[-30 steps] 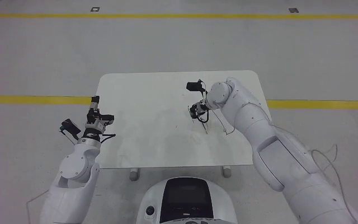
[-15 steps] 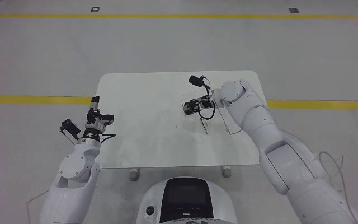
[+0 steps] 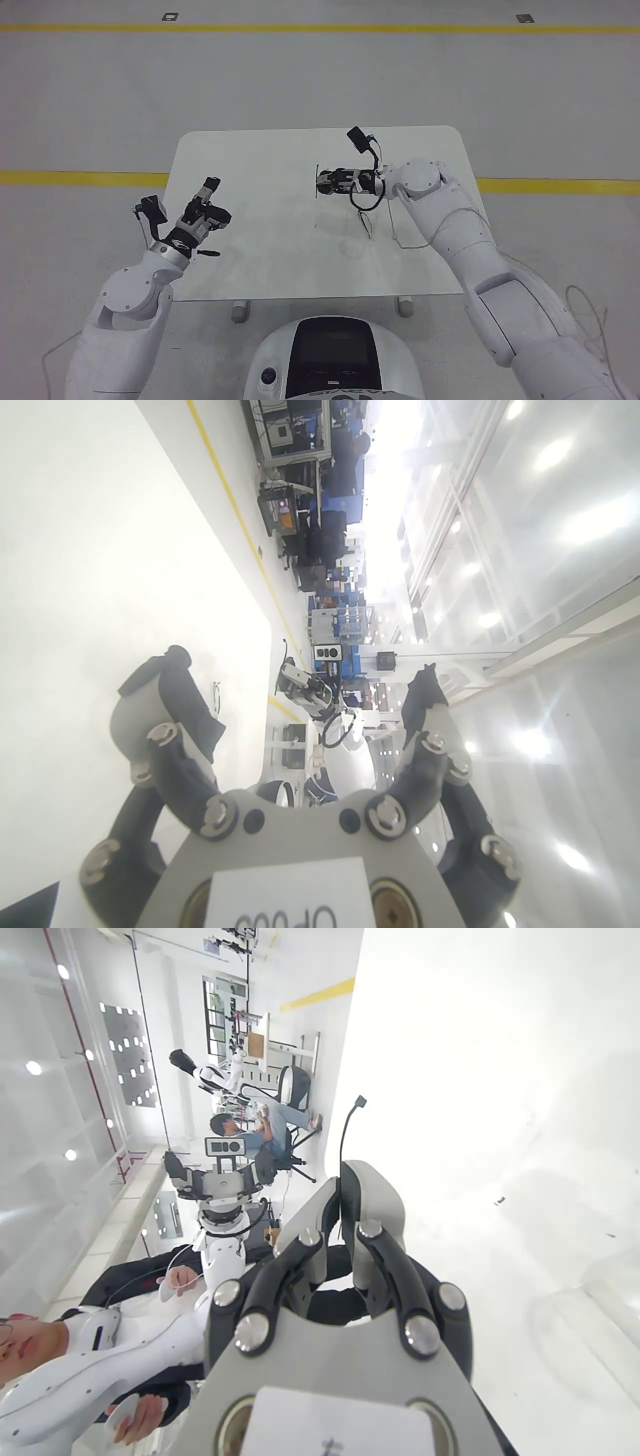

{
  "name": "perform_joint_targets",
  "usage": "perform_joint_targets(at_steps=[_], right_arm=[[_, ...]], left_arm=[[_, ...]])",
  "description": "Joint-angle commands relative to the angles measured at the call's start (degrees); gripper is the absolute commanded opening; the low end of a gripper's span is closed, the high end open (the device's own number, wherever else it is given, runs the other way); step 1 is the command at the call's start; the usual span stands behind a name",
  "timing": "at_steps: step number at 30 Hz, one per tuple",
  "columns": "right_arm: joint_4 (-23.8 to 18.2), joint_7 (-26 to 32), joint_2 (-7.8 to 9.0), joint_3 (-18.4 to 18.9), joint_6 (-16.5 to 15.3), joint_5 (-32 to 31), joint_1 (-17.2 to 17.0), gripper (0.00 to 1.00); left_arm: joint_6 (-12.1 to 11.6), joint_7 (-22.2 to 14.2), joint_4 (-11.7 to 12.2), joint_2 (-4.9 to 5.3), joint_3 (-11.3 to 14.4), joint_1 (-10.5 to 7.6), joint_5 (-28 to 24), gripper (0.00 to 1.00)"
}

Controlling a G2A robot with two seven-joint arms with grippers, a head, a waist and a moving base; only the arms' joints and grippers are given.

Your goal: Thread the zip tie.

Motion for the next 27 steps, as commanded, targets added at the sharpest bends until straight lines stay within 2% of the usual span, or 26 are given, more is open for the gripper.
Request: perform_joint_targets(at_steps=[1,3,7,11,14,15,23,27], right_arm=[[0.0,0.0,0.0,0.0,0.0,0.0,0.0,0.0],[-0.3,-1.3,0.03,0.2,0.3,0.0,-0.3,0.0],[-5.2,-7.6,0.11,0.9,3.1,1.3,-3.6,0.0],[-13.1,-17.8,-0.08,0.9,8.0,1.7,-9.2,0.0],[-19.3,-22.6,-0.07,1.0,11.7,2.1,-13.2,0.0],[-21.1,-23.9,0.06,1.0,12.4,1.1,-14.1,0.0],[-21.1,-23.9,0.06,1.0,12.4,1.1,-14.1,0.0],[-25.0,-28.7,-0.07,0.2,13.5,-0.3,-16.7,0.0]], left_arm=[[0.0,0.0,0.0,0.0,0.0,0.0,0.0,1.0],[-0.2,-0.1,-0.1,-0.01,0.2,-0.11,0.2,1.0],[-1.1,-2.0,0.1,-0.06,2.2,-1.01,1.0,1.0],[-1.7,-1.6,0.6,-0.39,5.9,-3.5,2.1,1.0],[-2.7,0.3,1.5,-0.74,8.2,-5.42,2.4,1.0],[-2.7,0.3,1.5,-0.74,8.2,-5.42,2.4,1.0],[-2.7,0.3,1.5,-0.74,8.2,-5.42,2.4,1.0],[-3.8,-1.5,3.1,-0.77,9.3,-5.88,2.2,1.0]])
